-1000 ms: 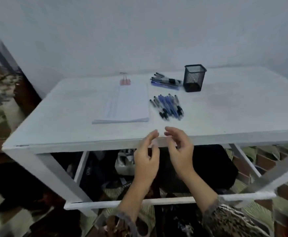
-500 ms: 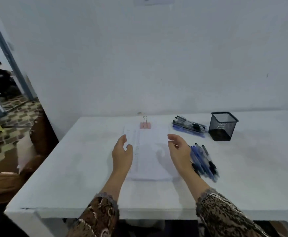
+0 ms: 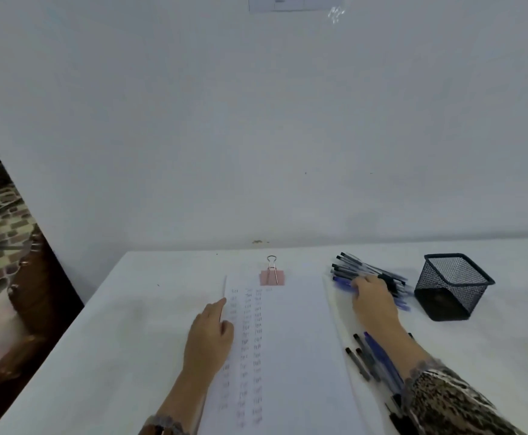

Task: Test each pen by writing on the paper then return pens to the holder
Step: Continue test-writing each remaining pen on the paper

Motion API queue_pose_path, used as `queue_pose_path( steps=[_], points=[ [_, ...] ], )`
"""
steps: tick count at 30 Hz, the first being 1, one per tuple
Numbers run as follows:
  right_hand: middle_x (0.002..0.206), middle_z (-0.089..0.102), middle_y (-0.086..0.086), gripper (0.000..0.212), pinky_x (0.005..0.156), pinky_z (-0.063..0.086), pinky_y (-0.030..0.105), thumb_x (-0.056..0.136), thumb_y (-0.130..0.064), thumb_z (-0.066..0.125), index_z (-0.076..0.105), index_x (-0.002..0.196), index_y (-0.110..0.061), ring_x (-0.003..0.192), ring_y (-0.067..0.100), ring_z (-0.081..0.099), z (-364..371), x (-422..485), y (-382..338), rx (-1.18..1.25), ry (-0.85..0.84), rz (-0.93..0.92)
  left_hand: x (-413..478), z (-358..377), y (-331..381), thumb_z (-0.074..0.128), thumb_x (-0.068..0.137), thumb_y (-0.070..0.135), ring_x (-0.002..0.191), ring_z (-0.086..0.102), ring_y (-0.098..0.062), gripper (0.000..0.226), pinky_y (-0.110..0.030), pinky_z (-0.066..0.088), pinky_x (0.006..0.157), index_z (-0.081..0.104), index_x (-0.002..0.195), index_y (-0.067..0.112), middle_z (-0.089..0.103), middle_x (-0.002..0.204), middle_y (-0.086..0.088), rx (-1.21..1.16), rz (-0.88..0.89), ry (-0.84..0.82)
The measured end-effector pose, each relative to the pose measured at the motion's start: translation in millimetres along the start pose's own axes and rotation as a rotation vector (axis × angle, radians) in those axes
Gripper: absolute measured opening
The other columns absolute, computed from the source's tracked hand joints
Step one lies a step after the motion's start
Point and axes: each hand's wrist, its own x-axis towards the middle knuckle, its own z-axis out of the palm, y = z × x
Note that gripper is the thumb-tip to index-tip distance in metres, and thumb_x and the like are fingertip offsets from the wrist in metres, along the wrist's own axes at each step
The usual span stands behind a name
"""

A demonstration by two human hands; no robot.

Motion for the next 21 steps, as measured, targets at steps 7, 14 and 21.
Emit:
queue_pose_path(
  steps=[7, 14, 21],
  points=[
    [0.125, 0.05, 0.006, 0.025, 0.088, 0.043, 0.031, 0.098, -0.018, 0.043, 0.049, 0.12, -0.01, 0.118, 0.024, 0.046, -3.2, 9.7, -5.8, -0.328, -0.146, -0.077, 0.6, 9.3, -8.9, 0.035, 0.089, 0.019, 0.119, 0.049, -0.023, 0.044, -0.027, 0.035, 0.101, 0.053, 0.128, 0.008, 0.055, 0.13, -0.005, 0.084, 0.062, 0.063],
    [0.121, 0.048, 0.011, 0.021, 0.08, 0.044, 0.031, 0.097, -0.008, 0.039, 0.046, 0.117, -0.008, 0.102, 0.027, 0.053, -5.7, 11.1, -5.1, -0.259, -0.268, -0.124, 1.7, 7.8, -10.0, 0.036, 0.095, 0.015, 0.136, 0.031, -0.014, 0.042, -0.029, 0.021, 0.116, 0.045, 0.136, 0.015, 0.042, 0.142, 0.004, 0.098, 0.07, 0.014],
    [0.083, 0.062, 0.003, 0.019, 0.07, 0.037, 0.028, 0.098, -0.016, 0.043, 0.061, 0.101, -0.012, 0.076, 0.018, 0.055, -40.0, -15.8, -68.1, 0.229, -0.19, -0.268, 1.6, 5.1, -8.8, 0.034, 0.096, 0.018, 0.133, 0.032, -0.014, 0.042, -0.032, 0.028, 0.111, 0.042, 0.138, 0.017, 0.04, 0.143, 0.007, 0.1, 0.051, -0.013]
  ],
)
